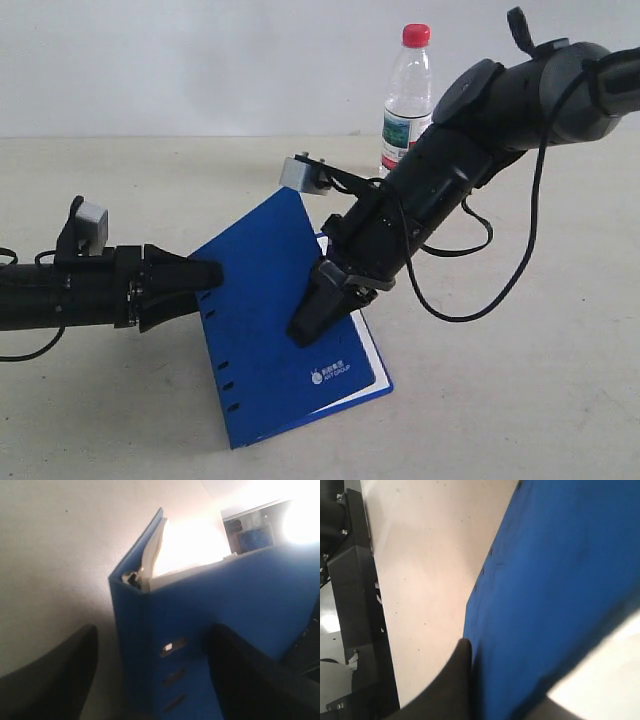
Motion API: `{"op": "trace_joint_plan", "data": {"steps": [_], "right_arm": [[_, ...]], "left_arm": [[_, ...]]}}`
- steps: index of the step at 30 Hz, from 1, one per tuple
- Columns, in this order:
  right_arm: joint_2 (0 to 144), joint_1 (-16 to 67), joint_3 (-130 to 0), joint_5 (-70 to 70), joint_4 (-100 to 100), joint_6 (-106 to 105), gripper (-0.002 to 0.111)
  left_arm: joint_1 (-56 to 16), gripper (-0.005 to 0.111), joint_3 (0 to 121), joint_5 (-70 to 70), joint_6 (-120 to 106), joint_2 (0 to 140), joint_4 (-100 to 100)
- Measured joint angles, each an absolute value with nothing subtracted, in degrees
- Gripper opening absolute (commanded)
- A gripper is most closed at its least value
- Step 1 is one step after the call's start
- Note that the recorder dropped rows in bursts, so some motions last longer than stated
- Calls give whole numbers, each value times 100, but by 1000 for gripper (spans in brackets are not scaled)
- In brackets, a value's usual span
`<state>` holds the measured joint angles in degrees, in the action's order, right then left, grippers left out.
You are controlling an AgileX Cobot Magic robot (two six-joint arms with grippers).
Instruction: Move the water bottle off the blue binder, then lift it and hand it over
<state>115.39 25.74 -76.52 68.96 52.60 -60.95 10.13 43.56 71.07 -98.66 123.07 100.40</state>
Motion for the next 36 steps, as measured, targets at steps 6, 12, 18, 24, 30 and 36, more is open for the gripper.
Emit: {"op": "trace_joint_plan", "data": {"steps": [6, 12, 18, 24, 30, 36], "right_arm": [[11479, 2574, -7650, 6868, 5171, -6105, 0], [11466, 2574, -7650, 6269, 5137, -6080, 0], [11407, 2574, -7650, 5409, 4488, -5353, 54], [11407, 2574, -7650, 4632, 3674, -4193, 59], [11407, 2574, -7650, 4246, 2893, -2500, 59], [11663, 2574, -7650, 3656, 2783, -1500, 59]], "left_arm": [[1013, 58, 4391, 7179, -9915, 12308, 10040], [1013, 37, 4426, 7052, -9830, 12318, 10029], [1013, 7, 4426, 6952, -9712, 12318, 10029], [989, 42, 4426, 6952, -9712, 12318, 10020], [989, 61, 4426, 6952, -9467, 12318, 10007], [850, 61, 4426, 6673, -9077, 12318, 10007]]}}
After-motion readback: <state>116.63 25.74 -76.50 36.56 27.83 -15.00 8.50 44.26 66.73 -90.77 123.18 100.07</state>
